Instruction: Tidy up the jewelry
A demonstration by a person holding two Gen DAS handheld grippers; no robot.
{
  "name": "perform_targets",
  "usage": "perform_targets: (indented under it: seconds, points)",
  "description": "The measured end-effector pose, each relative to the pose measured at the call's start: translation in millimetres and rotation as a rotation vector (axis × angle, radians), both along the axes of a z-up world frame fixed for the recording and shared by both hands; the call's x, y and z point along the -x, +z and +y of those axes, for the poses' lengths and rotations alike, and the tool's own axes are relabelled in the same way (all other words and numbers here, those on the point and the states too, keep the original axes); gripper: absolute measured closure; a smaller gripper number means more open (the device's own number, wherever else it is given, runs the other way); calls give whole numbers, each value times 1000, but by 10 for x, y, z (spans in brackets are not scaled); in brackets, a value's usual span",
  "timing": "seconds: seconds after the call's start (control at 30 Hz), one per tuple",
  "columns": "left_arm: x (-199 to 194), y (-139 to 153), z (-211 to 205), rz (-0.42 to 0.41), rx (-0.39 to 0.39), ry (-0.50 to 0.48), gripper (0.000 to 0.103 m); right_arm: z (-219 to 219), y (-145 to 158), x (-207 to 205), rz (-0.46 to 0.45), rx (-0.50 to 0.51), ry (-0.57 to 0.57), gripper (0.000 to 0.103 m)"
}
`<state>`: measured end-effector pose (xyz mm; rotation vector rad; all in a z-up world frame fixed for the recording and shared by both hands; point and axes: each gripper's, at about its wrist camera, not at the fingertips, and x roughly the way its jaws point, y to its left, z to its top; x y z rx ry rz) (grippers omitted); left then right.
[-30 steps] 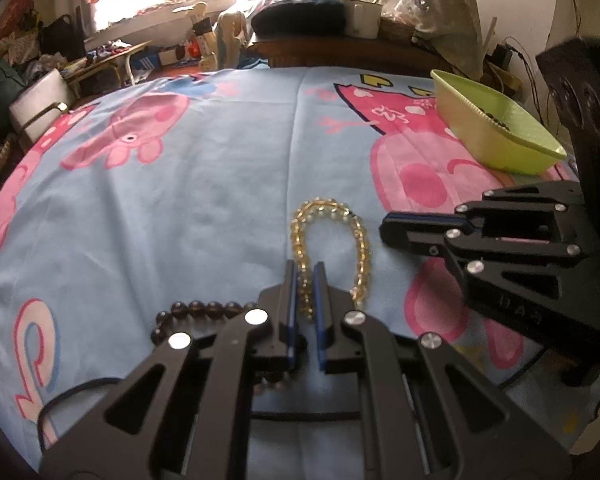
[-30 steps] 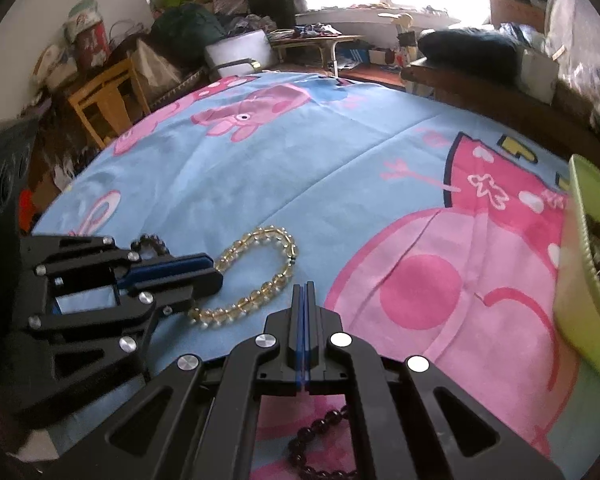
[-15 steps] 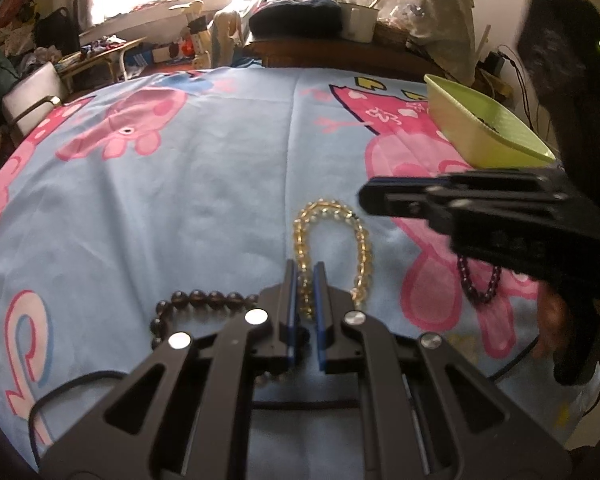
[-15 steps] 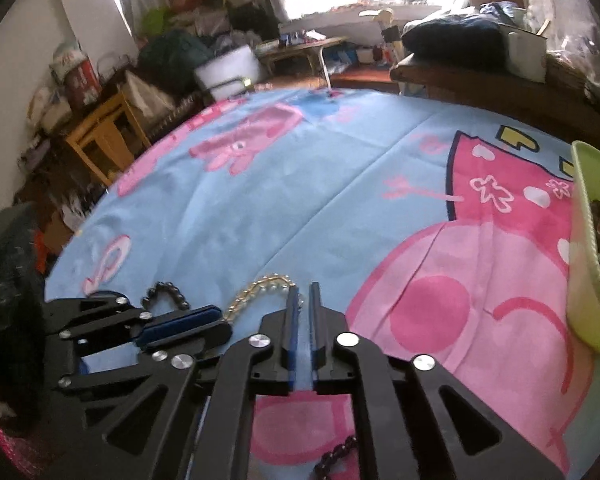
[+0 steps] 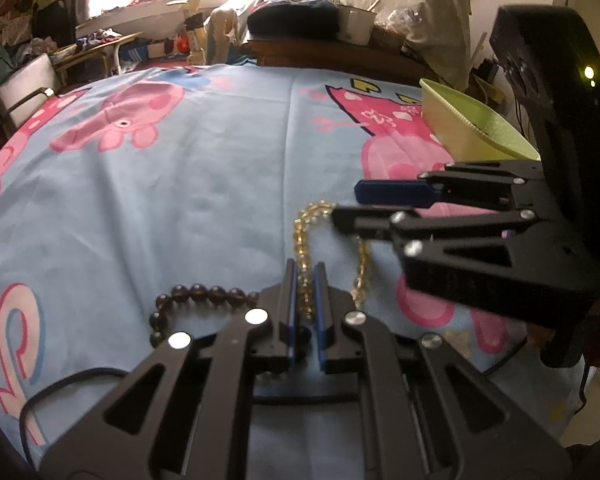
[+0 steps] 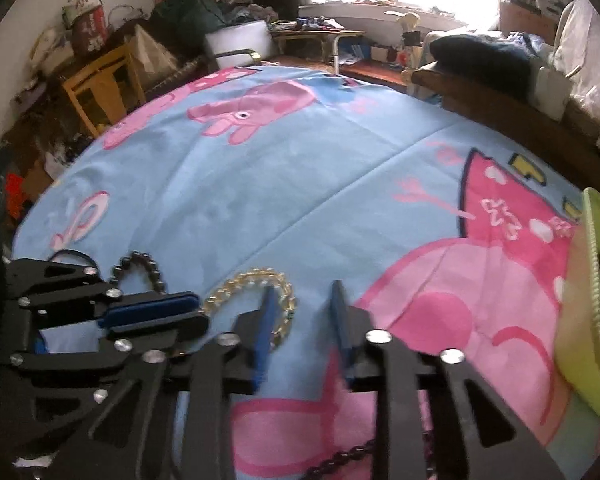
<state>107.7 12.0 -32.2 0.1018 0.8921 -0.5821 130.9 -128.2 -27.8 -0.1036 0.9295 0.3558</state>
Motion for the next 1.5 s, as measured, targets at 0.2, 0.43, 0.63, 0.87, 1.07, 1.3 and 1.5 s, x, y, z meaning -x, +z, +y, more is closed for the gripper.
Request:
perform_targets:
  seconds: [0.2,0.43,0.63,0.87,1.07,1.3,1.5]
  points:
    - [3,3,11,6,2,3,96,109,4,138,4,17,49,103]
    - [438,143,-56,58,85,-126,96,-316,144,1064,13,-221,61,103]
    - [826,351,-605,55,138,-328,96,-930,304,1768,-101,-221,-108,103]
    - [705,667,-1553,-24,86,-459,96,-1637,630,1795,-238,-215,-277,103]
    - [222,960,-2199,-98,54,-412,96,-2166,832,1365,-311,-227,-377,103]
    - [-380,871,-2571,-94,21,-249,75,-2543,564,732,-258,-254,-460,103]
    - [-345,752,-2128,-45,79,-197,68,-2521,412,1113,-307,-467,-522,103]
